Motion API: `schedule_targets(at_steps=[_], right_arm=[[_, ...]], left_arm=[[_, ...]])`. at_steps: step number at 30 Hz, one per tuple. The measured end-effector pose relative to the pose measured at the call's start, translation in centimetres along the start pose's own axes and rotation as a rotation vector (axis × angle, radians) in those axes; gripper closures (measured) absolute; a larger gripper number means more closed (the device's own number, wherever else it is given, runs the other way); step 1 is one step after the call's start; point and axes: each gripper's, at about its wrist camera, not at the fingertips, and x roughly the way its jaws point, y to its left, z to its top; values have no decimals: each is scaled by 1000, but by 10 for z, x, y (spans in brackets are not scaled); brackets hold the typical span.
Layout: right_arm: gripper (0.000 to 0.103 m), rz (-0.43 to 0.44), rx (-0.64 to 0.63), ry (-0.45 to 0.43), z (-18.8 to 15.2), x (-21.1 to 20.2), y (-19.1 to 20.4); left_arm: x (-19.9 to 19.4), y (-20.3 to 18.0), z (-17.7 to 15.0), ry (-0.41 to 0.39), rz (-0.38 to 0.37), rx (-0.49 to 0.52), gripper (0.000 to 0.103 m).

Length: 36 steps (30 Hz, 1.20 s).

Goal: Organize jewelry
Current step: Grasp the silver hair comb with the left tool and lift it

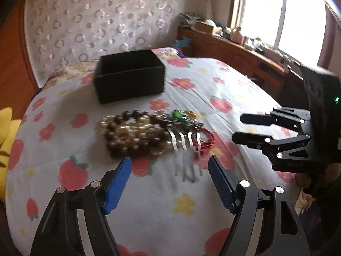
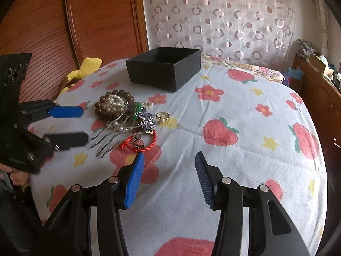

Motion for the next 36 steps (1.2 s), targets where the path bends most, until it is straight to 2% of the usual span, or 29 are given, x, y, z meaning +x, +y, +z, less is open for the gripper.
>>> schedule_targets(at_steps=[4,9,12,16,30,36], right_arm=[[51,-1,40,-17,0,-3,-7],[51,-13,45,-30,1,-4,-8],[51,-13,45,-32,0,-3,-8],[51,-14,43,-32,0,-3,-7],[51,-16,39,-33,0,-3,-7],[51,-15,37,-31,-1,-2,-7]], left_arm=[[16,-10,1,50,-13,25,41],[26,-18,5,76,-6,56,46],[33,-23,9,83,14,81,53],[34,-24,13,82,19,91,72],[12,-19,12,21,-12,63,74],[13,-12,14,28,-23,32,74]])
